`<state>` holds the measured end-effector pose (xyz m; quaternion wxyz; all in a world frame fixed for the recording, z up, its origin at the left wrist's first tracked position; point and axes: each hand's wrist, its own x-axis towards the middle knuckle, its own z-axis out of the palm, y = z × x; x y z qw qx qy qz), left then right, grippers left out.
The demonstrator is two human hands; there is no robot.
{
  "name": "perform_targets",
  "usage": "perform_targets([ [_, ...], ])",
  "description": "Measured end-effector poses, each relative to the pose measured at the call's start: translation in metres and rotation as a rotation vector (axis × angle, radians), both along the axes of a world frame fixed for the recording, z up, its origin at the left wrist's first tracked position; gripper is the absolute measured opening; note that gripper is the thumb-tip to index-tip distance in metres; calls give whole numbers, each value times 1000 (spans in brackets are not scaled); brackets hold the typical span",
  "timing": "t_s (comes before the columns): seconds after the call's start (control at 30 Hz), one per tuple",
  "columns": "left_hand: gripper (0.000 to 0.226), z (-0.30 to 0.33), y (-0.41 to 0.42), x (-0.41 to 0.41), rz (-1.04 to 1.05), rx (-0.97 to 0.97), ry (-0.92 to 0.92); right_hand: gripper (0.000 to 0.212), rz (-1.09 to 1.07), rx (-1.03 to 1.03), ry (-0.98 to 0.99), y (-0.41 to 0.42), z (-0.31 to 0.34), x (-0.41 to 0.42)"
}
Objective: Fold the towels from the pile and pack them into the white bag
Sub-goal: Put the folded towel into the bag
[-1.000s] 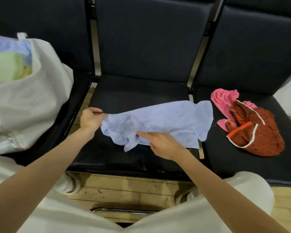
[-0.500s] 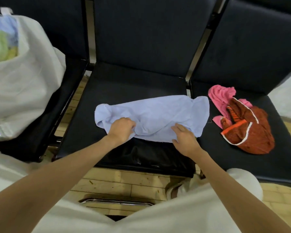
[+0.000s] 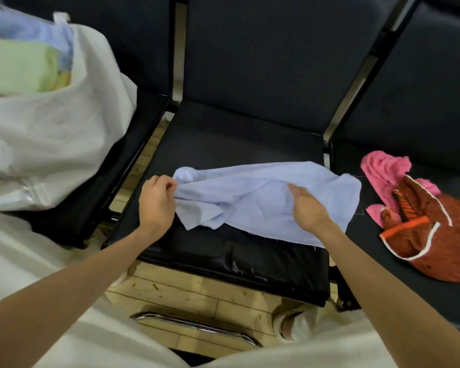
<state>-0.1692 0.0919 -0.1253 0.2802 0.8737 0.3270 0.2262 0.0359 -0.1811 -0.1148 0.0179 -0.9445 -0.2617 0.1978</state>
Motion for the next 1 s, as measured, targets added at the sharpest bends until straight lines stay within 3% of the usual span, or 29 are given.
perform_targets([
  [0.1,11,-2,2,4,42,-34,43,59,-69,33,-88,18,3,4],
  [0.27,9,8,-12,25,131,0,45,61,49,-22,-241,40,4,19],
  [0.4,14,10,-24,66,-161,72,15,46,160,-132,-344,49,-3,28],
  [0.5,23,3,-27,102,-449,159,206,49,176,-155,-346,49,-9,33],
  [0.57,30,0,-30,125,-519,157,340,51,156,-135,-332,49,-12,36],
  [0.7,30,-6,-37,156,-538,161,434,50,148,-64,-308,42,-12,41],
  [0.87,19,-4,-50,167,-570,465,629,64,74,-131,-410,15,-5,47],
  [1.0,27,-5,-59,166,-596,635,692,58,-33,-219,-429,-4,-3,53],
])
